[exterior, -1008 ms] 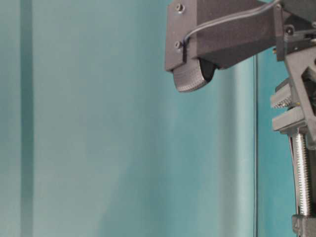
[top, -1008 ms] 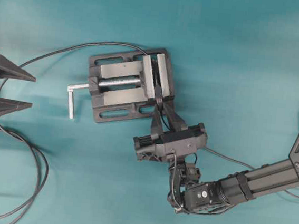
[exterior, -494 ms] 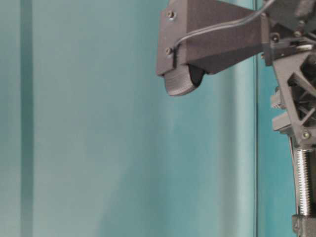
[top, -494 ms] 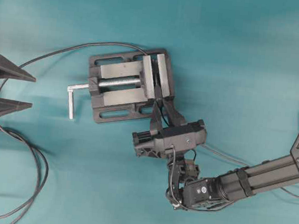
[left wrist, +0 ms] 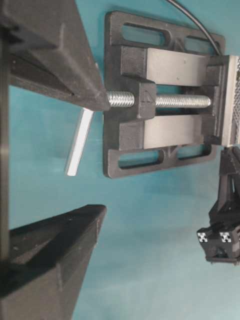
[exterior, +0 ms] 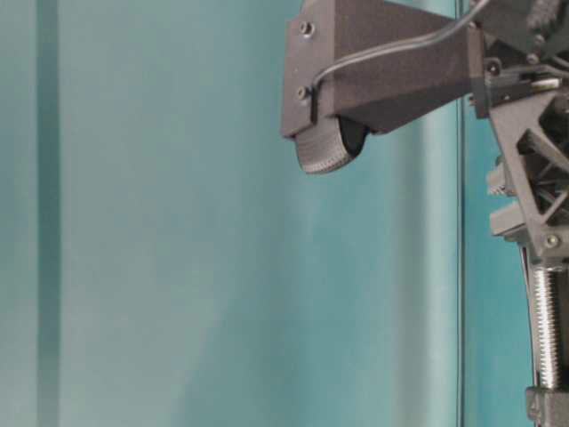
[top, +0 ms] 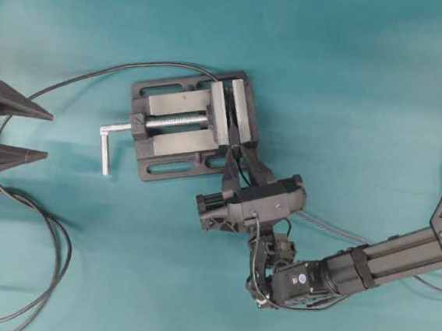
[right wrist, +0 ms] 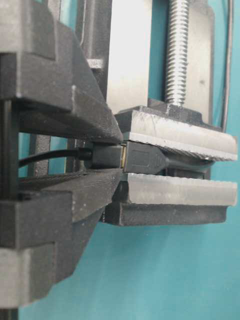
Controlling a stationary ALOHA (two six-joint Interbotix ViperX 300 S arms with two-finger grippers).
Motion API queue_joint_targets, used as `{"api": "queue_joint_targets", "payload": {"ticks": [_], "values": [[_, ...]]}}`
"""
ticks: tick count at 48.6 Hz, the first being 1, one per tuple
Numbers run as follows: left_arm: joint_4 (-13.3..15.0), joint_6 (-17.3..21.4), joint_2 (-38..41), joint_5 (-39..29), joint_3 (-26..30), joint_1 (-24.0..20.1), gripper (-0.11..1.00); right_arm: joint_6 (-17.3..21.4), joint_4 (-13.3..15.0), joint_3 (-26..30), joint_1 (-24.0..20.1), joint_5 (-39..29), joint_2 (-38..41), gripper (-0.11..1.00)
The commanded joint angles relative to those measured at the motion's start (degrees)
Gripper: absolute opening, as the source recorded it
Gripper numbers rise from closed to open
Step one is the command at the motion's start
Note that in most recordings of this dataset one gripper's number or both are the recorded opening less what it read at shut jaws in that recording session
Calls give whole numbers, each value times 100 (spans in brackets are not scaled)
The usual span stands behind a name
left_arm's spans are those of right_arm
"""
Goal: Insert the USB cable into the fixed female connector.
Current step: 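Push the USB plug down into the port with the right gripper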
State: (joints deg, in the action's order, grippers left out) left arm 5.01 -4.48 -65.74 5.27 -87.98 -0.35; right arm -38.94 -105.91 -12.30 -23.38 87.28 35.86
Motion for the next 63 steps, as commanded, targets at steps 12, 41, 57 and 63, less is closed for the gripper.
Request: {"api": "queue_joint_targets", "payload": {"ticks": [12, 41, 57, 63], "values": [[-18, -62, 70, 18, 62, 0, 93, -9, 141, -9, 773, 35, -290, 22], [-18, -70, 70, 70, 18, -9, 93, 9, 141, -62, 949, 35, -290, 21], [-9, -62, 70, 70, 26, -9, 93, 9, 141, -141, 967, -141, -290, 21], [-9, -62, 70, 70, 35, -9, 93, 9, 141, -149, 958, -211, -299, 21]]}}
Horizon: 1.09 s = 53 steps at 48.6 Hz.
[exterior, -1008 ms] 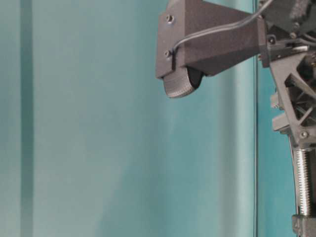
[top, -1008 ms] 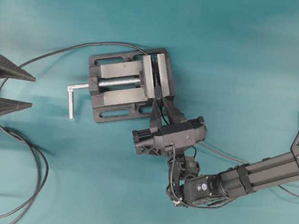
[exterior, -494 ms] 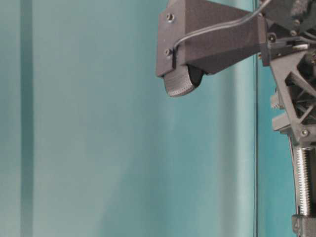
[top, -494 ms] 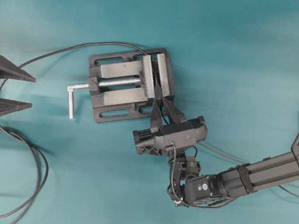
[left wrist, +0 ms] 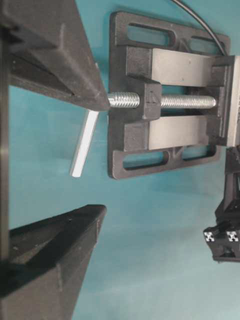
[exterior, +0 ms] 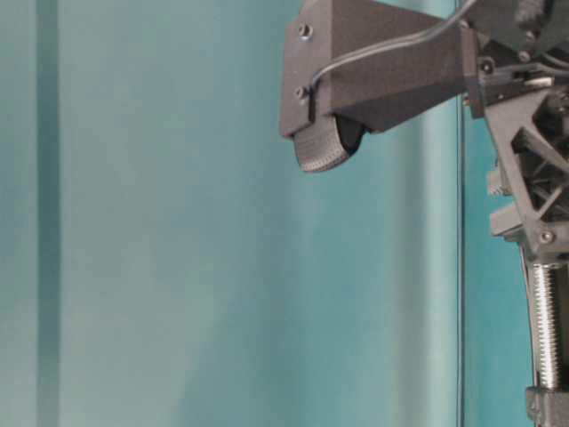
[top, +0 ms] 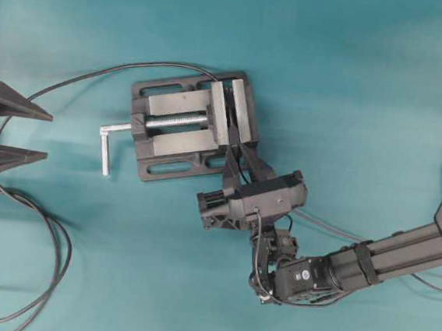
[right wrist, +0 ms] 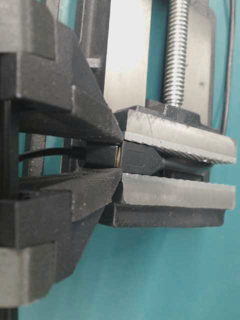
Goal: Insert the USB cable into the fixed female connector.
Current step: 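Push the USB plug down into the port with the right gripper, then press the plug fully in and open the right gripper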
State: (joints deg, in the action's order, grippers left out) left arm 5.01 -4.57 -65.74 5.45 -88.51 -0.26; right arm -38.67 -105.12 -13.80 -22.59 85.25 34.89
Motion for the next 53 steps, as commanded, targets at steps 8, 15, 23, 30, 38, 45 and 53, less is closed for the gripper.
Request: {"api": "queue_joint_targets", "payload": {"ticks": [8, 15, 23, 30, 38, 45, 53], "values": [[-9, -62, 70, 53, 97, -18, 93, -18, 62, -9, 888, -44, -202, 21], [-18, -62, 70, 53, 97, -18, 93, -9, 62, 0, 888, -44, -202, 21], [-9, -62, 70, 62, 97, -18, 93, 0, 62, 0, 888, -35, -193, 21], [-9, -53, 70, 53, 97, -18, 93, 0, 62, 0, 888, -35, -193, 24], [-9, -53, 70, 53, 97, -18, 93, 0, 62, 9, 888, -44, -193, 26], [-9, -53, 70, 53, 97, -18, 93, -9, 62, 9, 879, -35, -193, 26], [-18, -53, 70, 53, 97, -18, 93, -9, 62, 9, 888, -44, -193, 33]]}}
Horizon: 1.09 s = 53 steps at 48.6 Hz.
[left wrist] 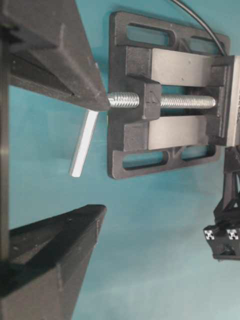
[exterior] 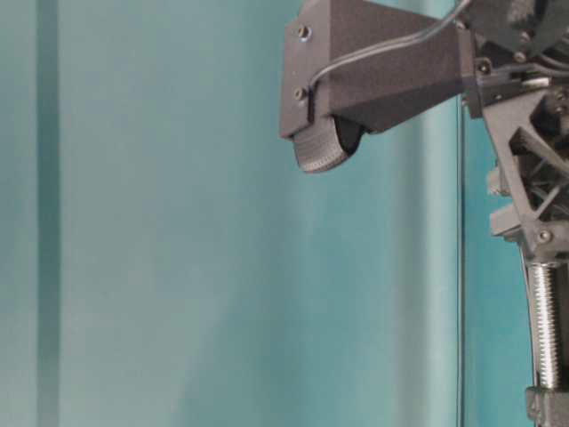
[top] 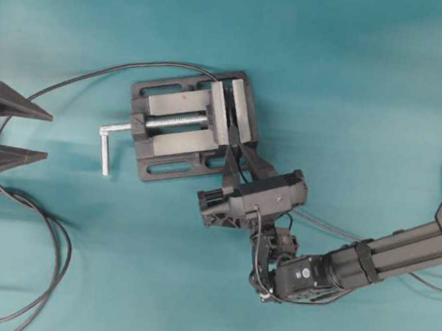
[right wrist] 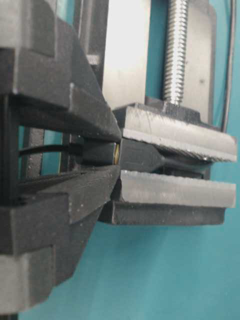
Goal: Insert the USB cable into the fixed female connector.
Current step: 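Press the plug fully in and open the right gripper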
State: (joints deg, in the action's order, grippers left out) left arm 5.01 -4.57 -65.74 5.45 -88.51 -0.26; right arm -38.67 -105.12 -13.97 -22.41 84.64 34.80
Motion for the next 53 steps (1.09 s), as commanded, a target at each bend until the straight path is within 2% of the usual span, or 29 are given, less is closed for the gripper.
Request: {"api": "queue_joint_targets", "payload": {"ticks": [1, 13, 29, 46, 53], "values": [[-18, -53, 62, 62, 97, -18, 93, -9, 62, 35, 861, 18, -185, 35], [-9, -53, 70, 53, 97, -18, 93, -9, 62, 53, 870, 18, -185, 47], [-18, -53, 70, 53, 88, -18, 93, -26, 44, 53, 686, 18, -264, 47], [-18, -53, 62, 53, 88, -18, 93, -176, 26, 70, 290, 18, -396, 48], [-9, -53, 62, 44, 88, -18, 93, -255, -88, 53, 202, 18, -396, 48]]}}
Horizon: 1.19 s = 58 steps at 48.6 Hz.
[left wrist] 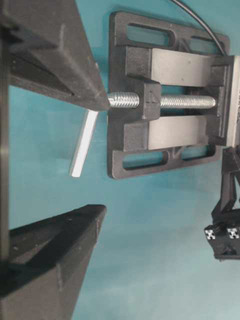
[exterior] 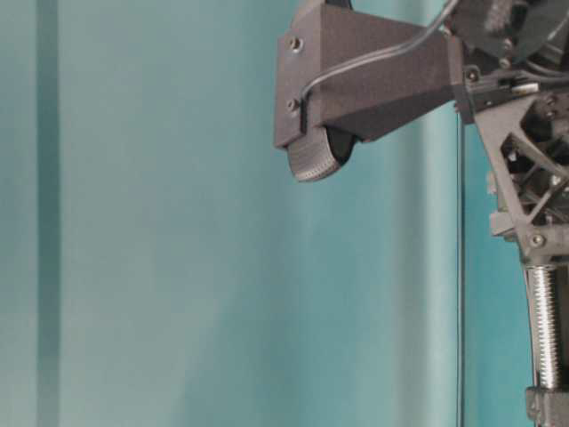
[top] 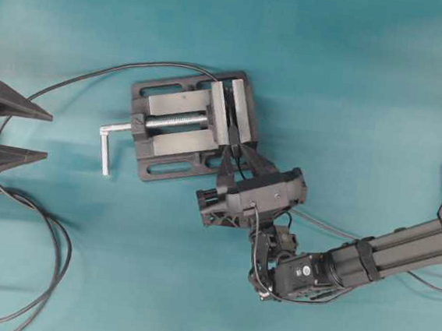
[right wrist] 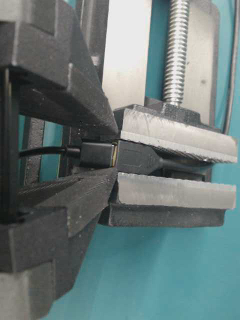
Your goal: Insert the USB cable into the fixed female connector.
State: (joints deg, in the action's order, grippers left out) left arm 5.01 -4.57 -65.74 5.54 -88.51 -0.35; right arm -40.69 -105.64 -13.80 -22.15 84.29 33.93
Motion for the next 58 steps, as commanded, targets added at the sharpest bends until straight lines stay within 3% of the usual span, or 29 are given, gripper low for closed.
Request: {"api": "queue_joint_targets", "payload": {"ticks": [1, 18, 49, 54, 58], "values": [[-9, -53, 70, 26, 88, -9, 93, -53, -44, 35, 158, 53, -308, 48], [-9, -62, 70, 26, 79, -9, 93, -62, -316, 185, -149, 26, -316, 51], [-9, -53, 70, 9, 70, -9, 93, -79, -466, 220, -316, 0, -316, 52], [-18, -53, 62, 9, 70, -9, 93, -62, -466, 62, -316, -255, -316, 61], [-9, -53, 70, 0, 70, -9, 93, -18, -466, -44, -316, -404, -316, 79]]}}
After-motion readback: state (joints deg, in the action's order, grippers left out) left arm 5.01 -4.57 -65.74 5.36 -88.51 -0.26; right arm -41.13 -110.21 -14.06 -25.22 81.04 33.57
